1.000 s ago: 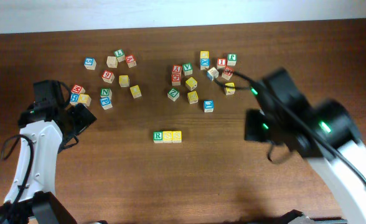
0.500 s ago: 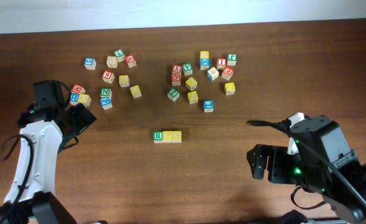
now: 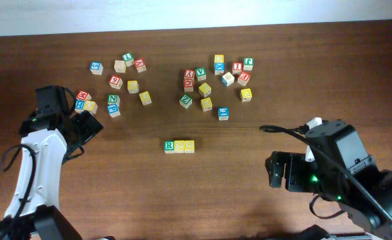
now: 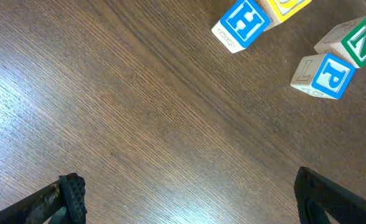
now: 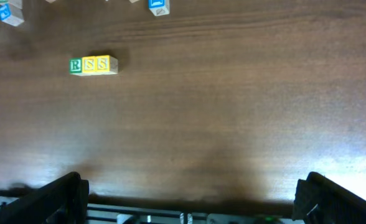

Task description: Spell out RSS

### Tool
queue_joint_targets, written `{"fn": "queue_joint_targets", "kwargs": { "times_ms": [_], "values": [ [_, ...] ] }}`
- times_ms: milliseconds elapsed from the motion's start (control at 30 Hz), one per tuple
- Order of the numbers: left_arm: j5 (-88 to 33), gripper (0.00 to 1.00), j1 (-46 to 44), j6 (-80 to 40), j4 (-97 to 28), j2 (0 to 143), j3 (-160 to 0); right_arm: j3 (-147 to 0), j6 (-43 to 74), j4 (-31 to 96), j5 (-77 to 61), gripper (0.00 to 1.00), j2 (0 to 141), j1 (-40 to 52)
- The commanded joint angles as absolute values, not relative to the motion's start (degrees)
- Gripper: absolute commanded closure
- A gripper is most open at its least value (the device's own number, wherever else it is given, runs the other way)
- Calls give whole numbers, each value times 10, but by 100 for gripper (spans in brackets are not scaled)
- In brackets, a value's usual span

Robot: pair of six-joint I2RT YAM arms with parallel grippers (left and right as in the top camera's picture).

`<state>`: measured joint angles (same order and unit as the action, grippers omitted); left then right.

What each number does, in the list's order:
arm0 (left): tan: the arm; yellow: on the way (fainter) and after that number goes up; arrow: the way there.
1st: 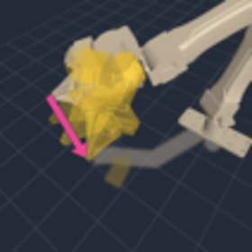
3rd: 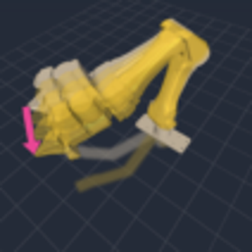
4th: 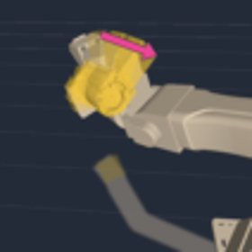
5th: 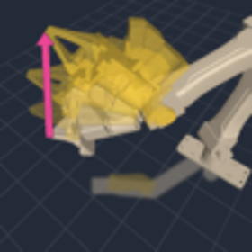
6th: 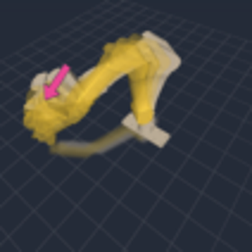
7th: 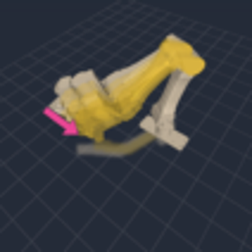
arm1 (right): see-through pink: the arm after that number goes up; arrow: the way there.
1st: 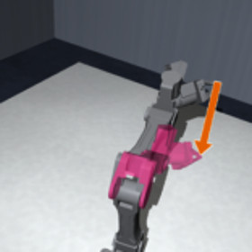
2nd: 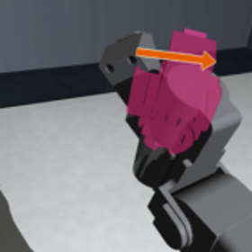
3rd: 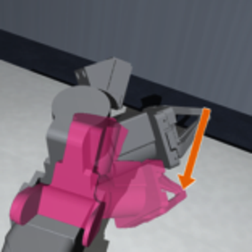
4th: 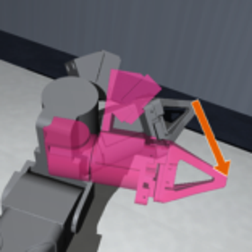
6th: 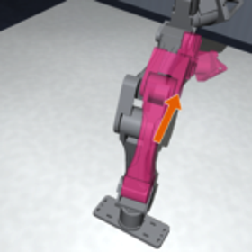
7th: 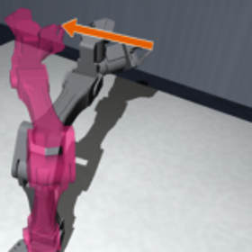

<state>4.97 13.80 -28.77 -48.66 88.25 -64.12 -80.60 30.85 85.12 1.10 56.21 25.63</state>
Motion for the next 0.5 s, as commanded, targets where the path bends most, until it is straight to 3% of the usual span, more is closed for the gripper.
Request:
{"fn": "queue_joint_targets", "kwargs": {
  "times_ms": [0, 200, 467],
  "values": [
    [56, 1, 141, -287, -487, 873, -652, -774, 251, 809, 22, 2, 533, 218],
    [56, 1, 140, -287, -487, 873, -652, -660, 101, 654, -53, 2, 435, 125],
    [56, 1, 141, -287, -487, 873, -652, -488, 80, 489, -61, 2, 275, 50]
  ]
}}
